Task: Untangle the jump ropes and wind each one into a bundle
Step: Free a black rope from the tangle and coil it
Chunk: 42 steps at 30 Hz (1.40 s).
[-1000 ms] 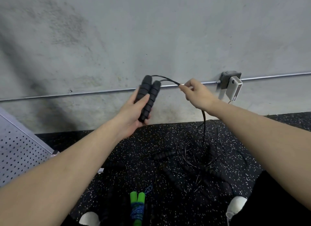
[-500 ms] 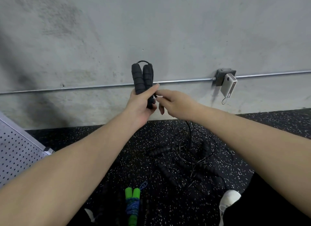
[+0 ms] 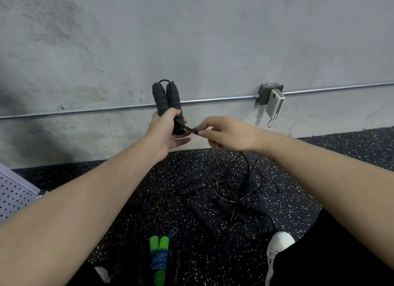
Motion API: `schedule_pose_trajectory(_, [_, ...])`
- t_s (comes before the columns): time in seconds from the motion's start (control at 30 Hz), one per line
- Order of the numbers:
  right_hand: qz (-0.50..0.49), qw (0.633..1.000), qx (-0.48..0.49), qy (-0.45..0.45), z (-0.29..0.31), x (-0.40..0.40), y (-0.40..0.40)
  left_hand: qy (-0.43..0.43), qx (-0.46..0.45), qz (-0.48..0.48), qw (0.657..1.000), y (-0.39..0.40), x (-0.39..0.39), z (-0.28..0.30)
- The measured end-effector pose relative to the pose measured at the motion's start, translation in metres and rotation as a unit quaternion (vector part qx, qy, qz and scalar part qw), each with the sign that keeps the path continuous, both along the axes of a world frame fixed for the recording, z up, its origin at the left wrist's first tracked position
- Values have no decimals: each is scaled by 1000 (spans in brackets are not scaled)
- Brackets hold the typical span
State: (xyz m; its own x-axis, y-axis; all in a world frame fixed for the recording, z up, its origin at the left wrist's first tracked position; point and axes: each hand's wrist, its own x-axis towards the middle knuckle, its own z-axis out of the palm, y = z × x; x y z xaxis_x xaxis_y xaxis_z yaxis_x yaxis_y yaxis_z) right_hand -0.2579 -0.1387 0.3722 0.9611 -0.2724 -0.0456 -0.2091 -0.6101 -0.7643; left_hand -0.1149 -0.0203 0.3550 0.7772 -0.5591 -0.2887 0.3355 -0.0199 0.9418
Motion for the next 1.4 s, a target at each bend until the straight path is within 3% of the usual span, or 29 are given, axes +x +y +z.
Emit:
schedule_pose_trajectory(0.13, [58,996,37,49,0,-16,-19,85,-50,-66,993,11,1,5])
schedule_pose_trajectory(0.3, [32,995,44,79,-7,-23,-33,142,-105,-135,975,24,-1,14])
schedule_pose_trajectory(0.43, [68,992,60,87,-7,-23,-38,146,-119,-171,967,37,0,21])
schedule_pose_trajectory(0.53, [53,994,14,92,-7,-23,-37,140,-109,-212,961,45,-3,25])
schedule_pose_trajectory(0.67, [-9,998,-35,60,-13,-20,-40,116,-72,-293,946,54,-5,21])
schedule_pose_trajectory(1.0, [2,998,-26,50,-19,-8,-51,35,106,-489,865,64,-18,9])
schedule_pose_trajectory(1.17, [14,998,-36,54,-17,4,-47,-48,202,-481,852,57,-26,-2])
schedule_pose_trajectory(1.4, [20,997,-72,0,-13,31,-17,-94,311,-473,819,46,-28,-16])
